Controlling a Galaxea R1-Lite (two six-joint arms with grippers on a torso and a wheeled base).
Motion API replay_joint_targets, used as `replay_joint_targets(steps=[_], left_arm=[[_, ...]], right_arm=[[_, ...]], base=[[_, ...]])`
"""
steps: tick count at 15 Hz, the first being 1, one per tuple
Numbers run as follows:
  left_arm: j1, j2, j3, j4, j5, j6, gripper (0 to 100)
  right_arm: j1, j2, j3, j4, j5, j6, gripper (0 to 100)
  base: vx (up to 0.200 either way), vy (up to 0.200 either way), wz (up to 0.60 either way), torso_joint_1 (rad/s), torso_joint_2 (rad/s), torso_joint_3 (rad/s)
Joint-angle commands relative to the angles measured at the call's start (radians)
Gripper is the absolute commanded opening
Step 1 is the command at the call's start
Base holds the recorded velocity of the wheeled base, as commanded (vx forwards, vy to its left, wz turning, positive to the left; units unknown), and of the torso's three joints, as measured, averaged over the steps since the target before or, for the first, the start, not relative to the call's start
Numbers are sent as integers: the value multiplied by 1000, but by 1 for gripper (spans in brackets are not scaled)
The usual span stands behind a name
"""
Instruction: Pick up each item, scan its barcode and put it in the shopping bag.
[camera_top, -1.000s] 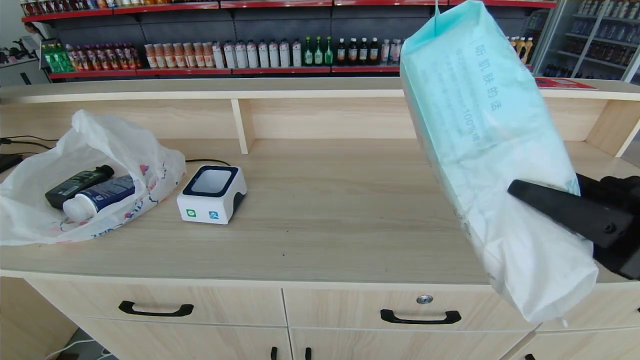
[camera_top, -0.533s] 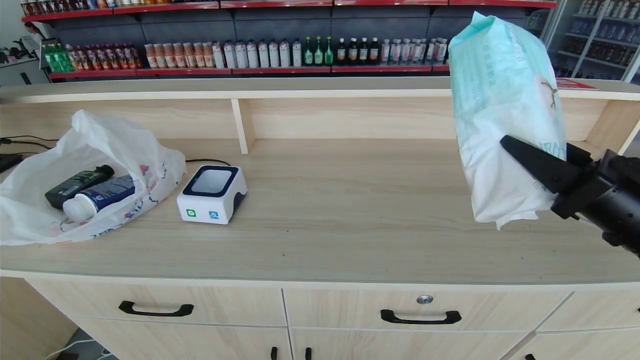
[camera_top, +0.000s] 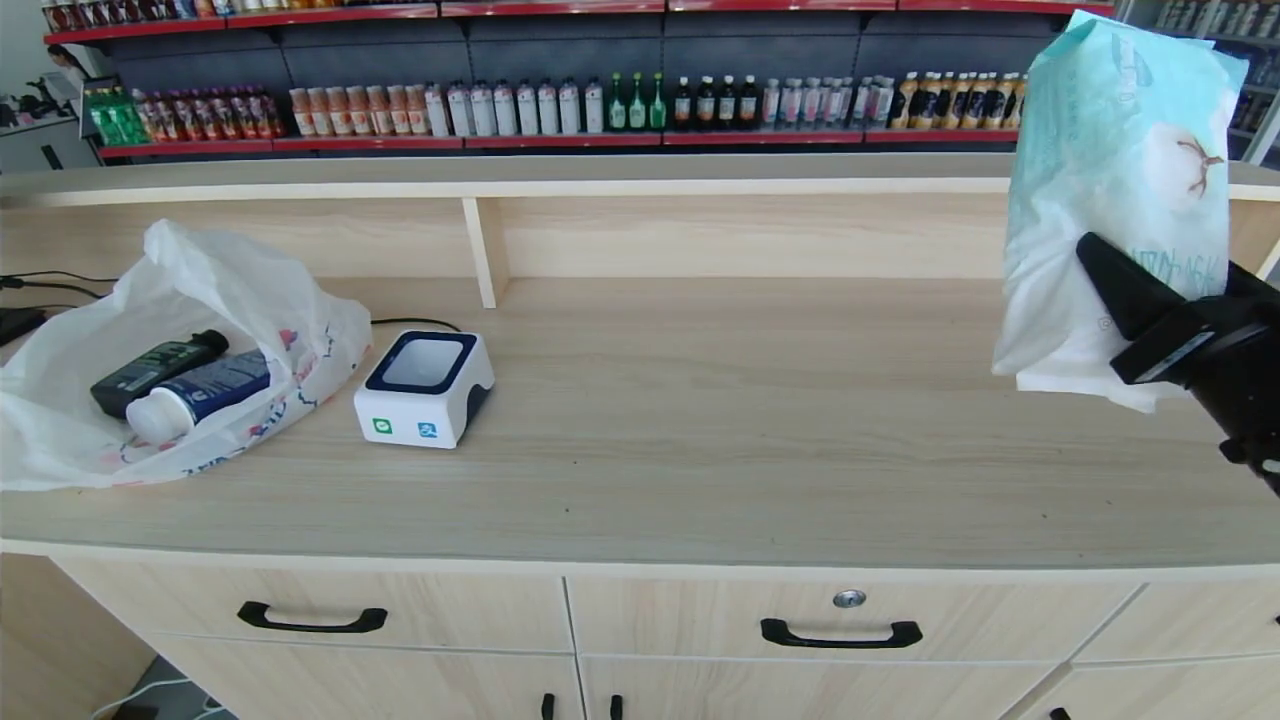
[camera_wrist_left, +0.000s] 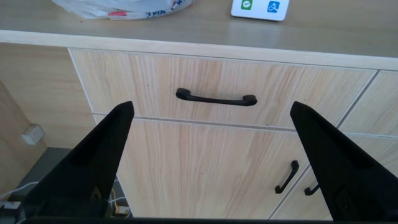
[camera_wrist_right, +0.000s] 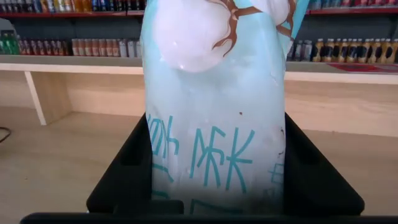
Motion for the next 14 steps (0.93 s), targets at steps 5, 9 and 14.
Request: replay_joint_targets(steps=[5, 9, 14], left_arm=[[0, 0, 0, 1, 0, 1, 100], [-1, 0, 0, -1, 0, -1, 100], [0, 0, 0, -1, 0, -2, 100]], right_arm=[[-1, 30, -48, -1, -21, 4, 0], [-1, 28, -31, -2, -20, 7, 0], [0, 37, -32, -8, -17, 6, 0]], base=[[0, 0, 0, 0, 0, 0], [-150, 0, 0, 8, 3, 1], [0, 80, 0, 2, 0, 2]])
